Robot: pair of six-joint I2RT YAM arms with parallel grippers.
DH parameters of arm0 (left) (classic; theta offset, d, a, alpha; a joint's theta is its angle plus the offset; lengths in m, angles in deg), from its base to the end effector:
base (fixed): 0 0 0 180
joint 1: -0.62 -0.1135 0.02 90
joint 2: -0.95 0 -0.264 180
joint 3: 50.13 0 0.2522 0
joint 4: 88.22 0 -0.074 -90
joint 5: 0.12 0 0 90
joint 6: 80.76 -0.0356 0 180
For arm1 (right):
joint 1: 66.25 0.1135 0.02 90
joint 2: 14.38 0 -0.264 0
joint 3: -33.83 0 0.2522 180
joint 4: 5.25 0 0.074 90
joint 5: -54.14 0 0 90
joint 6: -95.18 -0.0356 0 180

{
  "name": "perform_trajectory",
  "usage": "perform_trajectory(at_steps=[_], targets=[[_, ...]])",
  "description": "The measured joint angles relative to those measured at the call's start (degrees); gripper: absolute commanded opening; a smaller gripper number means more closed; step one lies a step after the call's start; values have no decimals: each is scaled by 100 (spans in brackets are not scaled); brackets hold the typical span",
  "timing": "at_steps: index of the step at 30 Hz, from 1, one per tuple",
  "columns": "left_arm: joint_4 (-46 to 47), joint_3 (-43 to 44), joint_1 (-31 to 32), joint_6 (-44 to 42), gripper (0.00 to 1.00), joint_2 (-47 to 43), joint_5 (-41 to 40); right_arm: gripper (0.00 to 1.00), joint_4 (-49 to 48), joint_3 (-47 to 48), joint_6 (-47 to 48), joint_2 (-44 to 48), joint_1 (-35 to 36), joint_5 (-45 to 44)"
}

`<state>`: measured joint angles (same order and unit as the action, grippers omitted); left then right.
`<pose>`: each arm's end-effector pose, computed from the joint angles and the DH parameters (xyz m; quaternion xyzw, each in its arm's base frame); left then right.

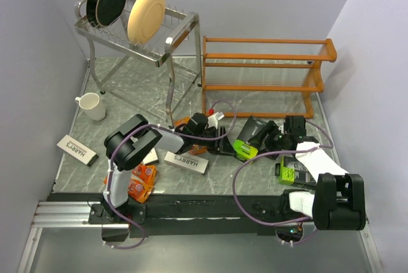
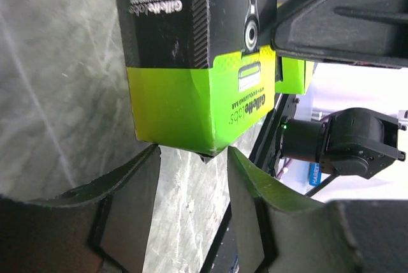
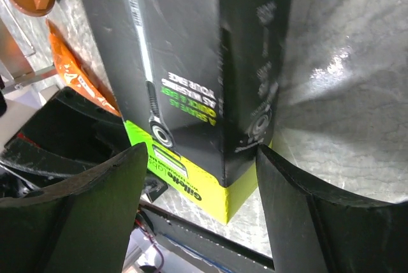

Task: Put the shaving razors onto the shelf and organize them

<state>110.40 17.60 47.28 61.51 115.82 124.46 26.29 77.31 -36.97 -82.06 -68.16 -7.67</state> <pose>0.2553 -0.2999 0.1188 0.1116 0.8271 -0.5369 0.1230 0.2095 0.0098 0.1672 0.2812 0.8861 0.3168 0.1882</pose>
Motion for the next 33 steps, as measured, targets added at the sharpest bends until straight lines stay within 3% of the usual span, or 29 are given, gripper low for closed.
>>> perform_trajectory(at_steps=[16,19,25,29,33], targets=[[385,-48,146,422,39,133,7,72,-184,-42,-177,-308,-39,81],[470,15,160,474,33,330,52,72,-212,-85,-195,-308,-39,83],[721,157,243,610,2,616,157,73,-376,-116,-219,-372,-39,79],[809,205,245,656,1,693,136,71,-553,-118,-190,-531,-61,122],[844,175,295,540,1,693,-28,59,-726,-116,-127,-688,-74,190]])
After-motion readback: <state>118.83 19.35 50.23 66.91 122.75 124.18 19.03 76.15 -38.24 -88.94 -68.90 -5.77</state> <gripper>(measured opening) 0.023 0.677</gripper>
